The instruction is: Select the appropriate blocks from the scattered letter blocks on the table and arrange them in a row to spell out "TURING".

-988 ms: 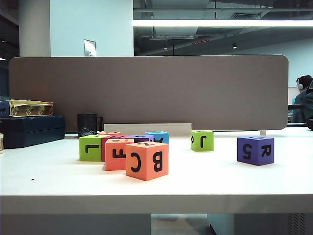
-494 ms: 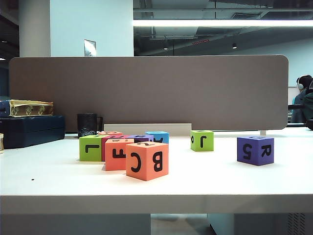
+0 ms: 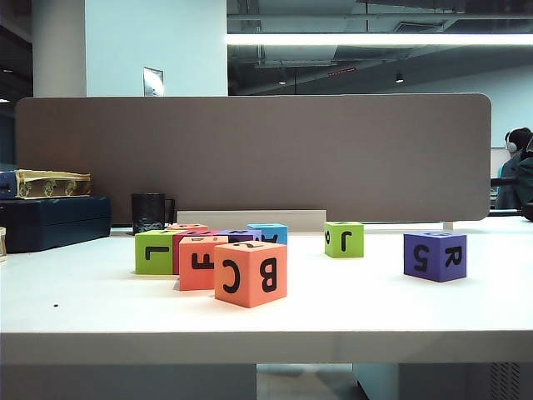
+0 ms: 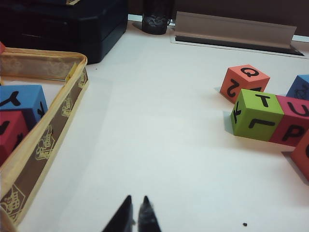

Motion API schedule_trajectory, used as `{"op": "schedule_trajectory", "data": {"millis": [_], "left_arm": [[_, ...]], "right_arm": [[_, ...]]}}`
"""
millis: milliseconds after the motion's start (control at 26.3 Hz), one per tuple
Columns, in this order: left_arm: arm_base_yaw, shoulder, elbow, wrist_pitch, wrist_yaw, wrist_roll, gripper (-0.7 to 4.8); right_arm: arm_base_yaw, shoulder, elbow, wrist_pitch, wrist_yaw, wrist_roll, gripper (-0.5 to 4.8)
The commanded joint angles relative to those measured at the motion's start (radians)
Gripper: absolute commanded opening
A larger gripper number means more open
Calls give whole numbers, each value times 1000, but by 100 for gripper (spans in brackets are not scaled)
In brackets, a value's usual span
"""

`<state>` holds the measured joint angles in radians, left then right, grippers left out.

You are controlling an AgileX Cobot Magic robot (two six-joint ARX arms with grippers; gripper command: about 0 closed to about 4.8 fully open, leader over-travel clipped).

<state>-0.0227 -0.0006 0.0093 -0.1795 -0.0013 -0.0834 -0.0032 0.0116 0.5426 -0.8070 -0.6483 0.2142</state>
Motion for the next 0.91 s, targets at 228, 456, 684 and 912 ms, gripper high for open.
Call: {"op": "schedule_trajectory", "data": {"millis": [228, 456, 684, 912], "left_arm": [[-2, 0, 3, -5, 71, -11, 16], [-2, 0, 11, -13, 164, -177, 16], [-2, 0, 20, -8, 275, -270, -6], [-2, 1, 108, -119, 298, -272, -6]], "right_arm": [[0, -11, 4, 11, -6, 3, -1], [0, -11, 4, 11, -6, 3, -1], [0, -11, 4, 11, -6, 3, -1], [0, -11, 4, 11, -6, 2, -1]]}}
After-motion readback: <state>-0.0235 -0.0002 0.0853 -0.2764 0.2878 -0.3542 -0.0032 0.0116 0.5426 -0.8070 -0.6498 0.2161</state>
